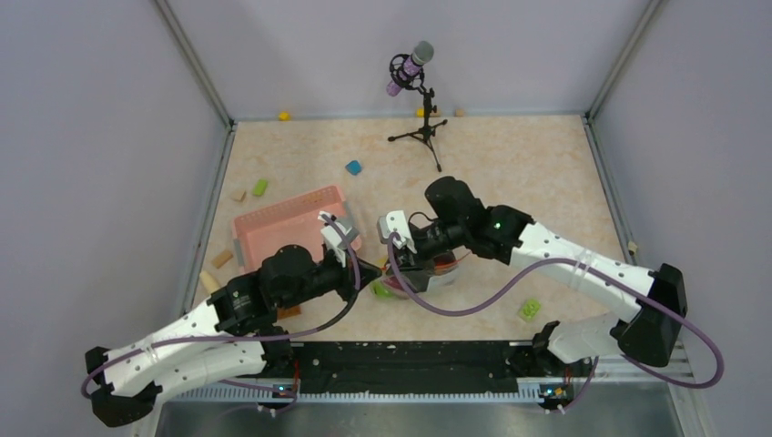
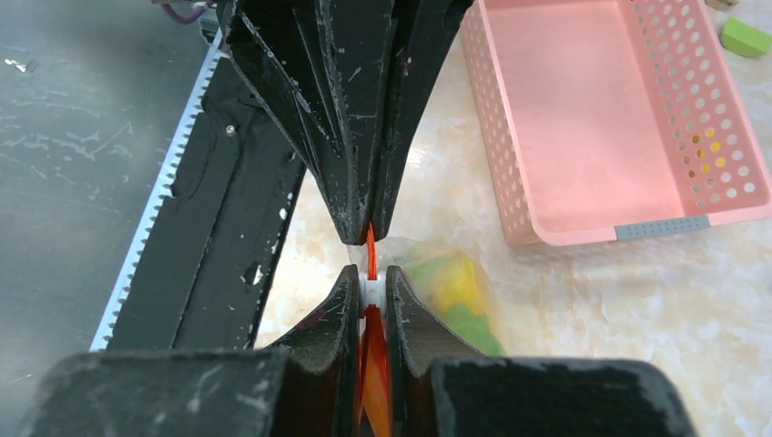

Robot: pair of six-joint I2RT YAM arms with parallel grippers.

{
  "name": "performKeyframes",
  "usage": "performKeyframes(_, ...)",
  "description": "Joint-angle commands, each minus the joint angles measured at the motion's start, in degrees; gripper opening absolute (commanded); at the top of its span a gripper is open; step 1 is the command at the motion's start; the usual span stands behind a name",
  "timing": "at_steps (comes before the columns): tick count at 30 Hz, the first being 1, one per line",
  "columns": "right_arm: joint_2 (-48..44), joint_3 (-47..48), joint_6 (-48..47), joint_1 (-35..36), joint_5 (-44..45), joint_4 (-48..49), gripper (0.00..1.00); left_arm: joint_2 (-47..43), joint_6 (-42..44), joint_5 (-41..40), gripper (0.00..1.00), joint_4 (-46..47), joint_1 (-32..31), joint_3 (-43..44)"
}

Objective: Place the food in the zip-top bag and seal the zipper
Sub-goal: Zip the zipper food storage bag at the center of the board.

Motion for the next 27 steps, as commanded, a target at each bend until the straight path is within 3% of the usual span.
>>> performKeyframes(1, -3.3, 0.2, 0.9, 0.1, 3.8, -2.1, 0.0, -2.5, -0.4, -4.5, 0.0, 1.9, 0.0, -0.5)
performKeyframes(27, -6.9, -4.8, 11.8, 0.0, 11.1, 3.9, 0.0, -4.5, -3.3, -13.2, 0.0, 0.6, 0.0, -2.0)
